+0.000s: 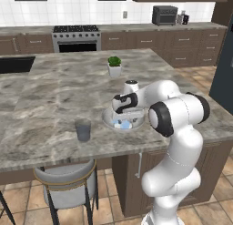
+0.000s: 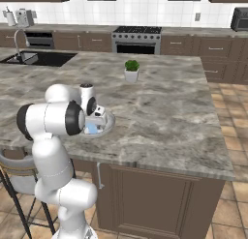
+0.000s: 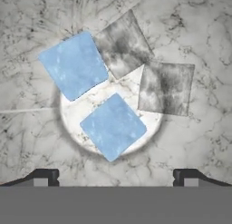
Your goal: There are four ice cubes in the ice bowl. Place two ice cubes in each glass of water.
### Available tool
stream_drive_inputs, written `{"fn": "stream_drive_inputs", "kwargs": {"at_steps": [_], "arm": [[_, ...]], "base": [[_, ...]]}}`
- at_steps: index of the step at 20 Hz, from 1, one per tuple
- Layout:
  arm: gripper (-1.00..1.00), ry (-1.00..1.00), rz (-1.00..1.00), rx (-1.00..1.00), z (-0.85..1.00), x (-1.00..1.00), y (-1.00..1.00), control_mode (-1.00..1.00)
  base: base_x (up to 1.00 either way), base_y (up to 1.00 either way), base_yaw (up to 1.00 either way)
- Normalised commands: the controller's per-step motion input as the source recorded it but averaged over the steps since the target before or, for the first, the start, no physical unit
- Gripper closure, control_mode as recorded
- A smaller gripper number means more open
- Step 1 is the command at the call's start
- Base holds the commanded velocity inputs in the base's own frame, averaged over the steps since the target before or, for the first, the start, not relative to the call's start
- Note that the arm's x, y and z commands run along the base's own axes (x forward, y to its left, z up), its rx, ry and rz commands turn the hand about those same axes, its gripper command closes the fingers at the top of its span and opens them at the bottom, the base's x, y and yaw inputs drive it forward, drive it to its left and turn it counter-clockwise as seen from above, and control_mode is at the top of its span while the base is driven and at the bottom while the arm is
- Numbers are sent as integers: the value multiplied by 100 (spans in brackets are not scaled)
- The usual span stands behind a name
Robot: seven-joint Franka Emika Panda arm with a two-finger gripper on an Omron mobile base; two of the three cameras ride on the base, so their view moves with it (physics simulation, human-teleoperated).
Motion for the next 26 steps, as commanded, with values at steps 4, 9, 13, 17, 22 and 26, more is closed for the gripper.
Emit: {"fn": "stream_drive_inputs", "kwargs": {"at_steps": [4,9,13,17,22,26], "arm": [[-100,-13,0,-8,-8,2,0,-100],[-100,-16,0,-7,-10,3,0,-100],[-100,-2,0,0,-30,0,0,-100],[-100,8,0,0,-29,0,0,-100],[-100,7,0,0,-30,0,0,-100],[-100,0,0,0,-5,20,0,-100]], "base": [[0,0,0],[0,0,0],[0,0,0],[0,0,0],[0,0,0],[0,0,0]]}}
